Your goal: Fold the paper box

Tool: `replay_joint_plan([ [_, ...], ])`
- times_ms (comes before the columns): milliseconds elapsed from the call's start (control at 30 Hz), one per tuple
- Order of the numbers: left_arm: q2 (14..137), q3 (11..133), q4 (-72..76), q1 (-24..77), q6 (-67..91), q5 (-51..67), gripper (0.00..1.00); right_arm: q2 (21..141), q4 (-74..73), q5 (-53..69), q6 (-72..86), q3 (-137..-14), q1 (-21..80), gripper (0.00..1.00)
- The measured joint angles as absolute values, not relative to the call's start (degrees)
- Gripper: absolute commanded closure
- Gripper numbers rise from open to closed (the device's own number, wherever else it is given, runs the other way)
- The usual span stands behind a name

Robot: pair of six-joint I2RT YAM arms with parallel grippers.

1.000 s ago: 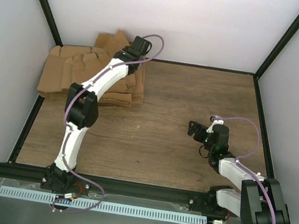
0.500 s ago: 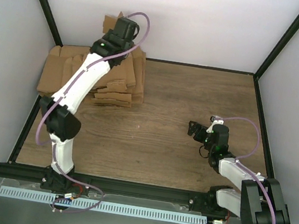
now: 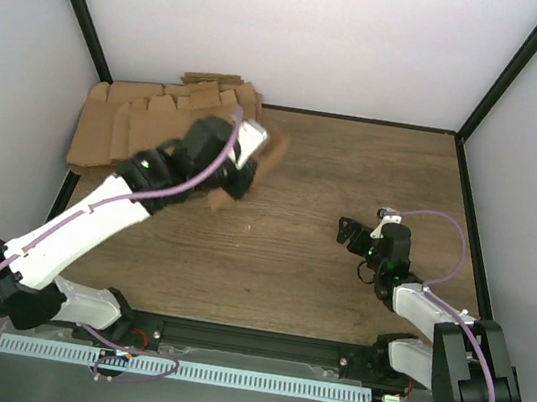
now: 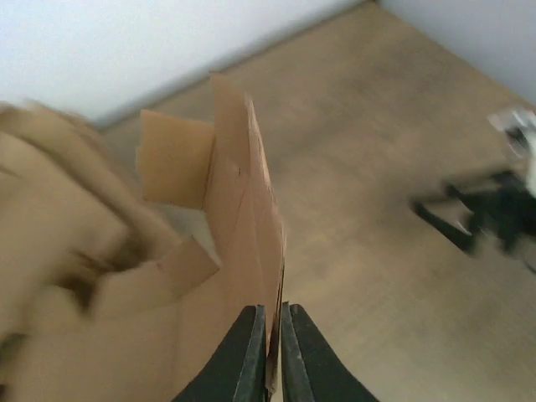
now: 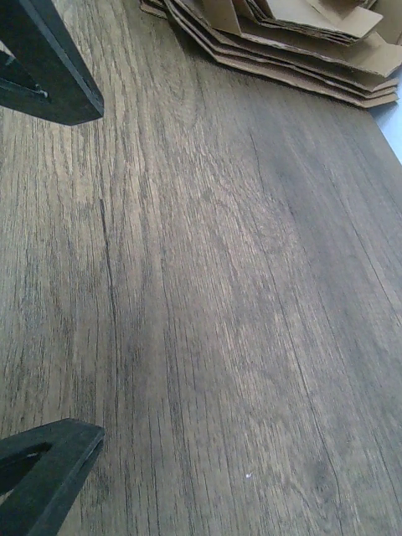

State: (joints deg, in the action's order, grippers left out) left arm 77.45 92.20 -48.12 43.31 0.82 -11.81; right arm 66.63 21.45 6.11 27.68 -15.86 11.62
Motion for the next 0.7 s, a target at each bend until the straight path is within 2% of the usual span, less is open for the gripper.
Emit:
replay_joint_plan([
  [33,76.1,87.7,-46.4,44.9,2.7,-8.6,0.77,66.6,21.4,6.1,27.7,-15.9,11.6,0.0],
  [167,74.6,69.1,-36.1,49.1,11.0,2.1,0.2,66.7,20.7,5.7,27.7,-16.1,11.6,0.0],
  [233,74.9,62.6,-32.0,49.7,14.5,5.8,0.05,66.7,18.4,4.6,28.1,-16.8,11.7,0.0],
  [267,74.9,59.6,-29.9,49.9,16.7,7.7,0.0,66.8,16.6,4.1,28.3,-17.7,11.7,0.0],
  [400,73.6,56.2,-25.9,50.3,20.6,9.6,0.0,67.2,9.9,4.8,29.3,-22.9,11.7,0.0],
  [533,67.1,56.8,-25.9,49.4,22.5,4.4,0.0,67.2,5.5,11.6,29.8,-28.2,11.7,0.0],
  [700,60.6,57.0,-29.3,41.3,24.5,-2.9,0.0,67.7,1.9,21.0,30.9,-29.6,11.8,0.01],
])
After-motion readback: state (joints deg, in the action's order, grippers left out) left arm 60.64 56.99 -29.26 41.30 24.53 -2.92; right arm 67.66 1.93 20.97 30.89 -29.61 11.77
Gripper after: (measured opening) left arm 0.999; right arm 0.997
